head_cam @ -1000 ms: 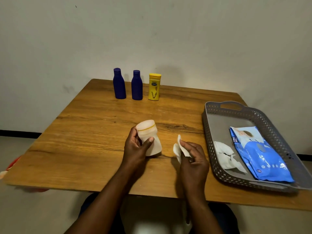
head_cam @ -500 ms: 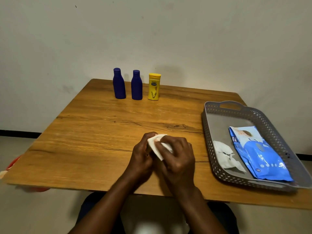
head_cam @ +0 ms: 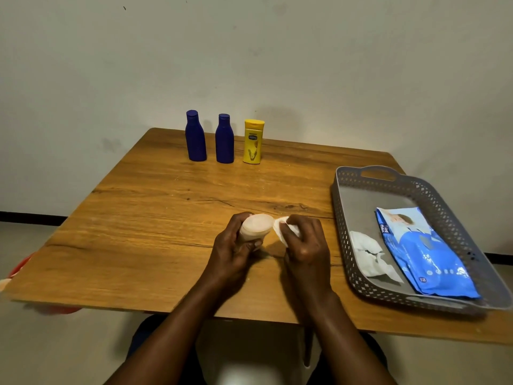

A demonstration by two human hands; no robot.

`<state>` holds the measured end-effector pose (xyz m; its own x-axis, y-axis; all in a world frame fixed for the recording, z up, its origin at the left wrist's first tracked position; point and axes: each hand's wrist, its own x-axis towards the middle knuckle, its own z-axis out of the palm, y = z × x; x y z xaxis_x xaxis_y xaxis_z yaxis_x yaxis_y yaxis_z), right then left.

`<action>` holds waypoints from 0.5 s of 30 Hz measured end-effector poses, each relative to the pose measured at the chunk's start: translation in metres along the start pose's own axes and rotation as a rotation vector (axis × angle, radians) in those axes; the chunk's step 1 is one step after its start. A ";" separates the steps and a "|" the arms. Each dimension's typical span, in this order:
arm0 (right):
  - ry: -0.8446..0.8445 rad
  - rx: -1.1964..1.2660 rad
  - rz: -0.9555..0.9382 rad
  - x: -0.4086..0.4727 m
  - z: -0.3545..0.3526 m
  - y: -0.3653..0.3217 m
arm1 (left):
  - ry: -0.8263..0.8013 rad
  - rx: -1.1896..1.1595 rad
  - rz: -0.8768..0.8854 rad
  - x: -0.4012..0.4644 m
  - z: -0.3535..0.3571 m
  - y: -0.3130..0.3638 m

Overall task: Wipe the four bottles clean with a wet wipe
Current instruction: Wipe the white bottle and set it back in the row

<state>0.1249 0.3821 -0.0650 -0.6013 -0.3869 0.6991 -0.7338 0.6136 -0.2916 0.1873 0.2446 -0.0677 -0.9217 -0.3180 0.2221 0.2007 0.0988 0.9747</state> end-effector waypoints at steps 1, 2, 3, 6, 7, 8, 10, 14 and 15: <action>0.011 0.059 0.083 -0.004 0.000 0.002 | 0.012 -0.007 -0.016 0.000 -0.001 0.001; 0.043 0.130 0.160 -0.007 0.000 0.002 | 0.018 0.002 -0.021 0.001 -0.001 0.002; 0.097 0.198 0.212 -0.008 -0.002 0.001 | 0.023 0.012 -0.027 0.002 -0.001 0.003; 0.207 0.300 0.191 -0.001 -0.009 -0.012 | 0.021 -0.005 -0.046 0.004 -0.002 0.002; 0.195 0.305 0.141 0.004 -0.011 -0.019 | 0.009 -0.007 -0.036 0.005 -0.002 0.001; 0.165 0.293 0.075 0.008 -0.011 -0.025 | -0.006 -0.002 -0.016 0.005 -0.001 0.001; 0.095 0.210 -0.083 0.014 -0.008 -0.033 | -0.040 0.024 0.029 0.004 0.002 0.003; 0.037 0.000 -0.261 0.017 0.000 -0.032 | -0.078 0.127 0.073 0.004 0.003 0.008; 0.030 -0.030 -0.262 0.017 -0.001 -0.031 | -0.083 0.178 0.090 0.005 0.001 0.008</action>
<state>0.1374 0.3571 -0.0438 -0.3821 -0.5149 0.7674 -0.8534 0.5152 -0.0793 0.1842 0.2444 -0.0589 -0.9283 -0.2225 0.2978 0.2285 0.2904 0.9292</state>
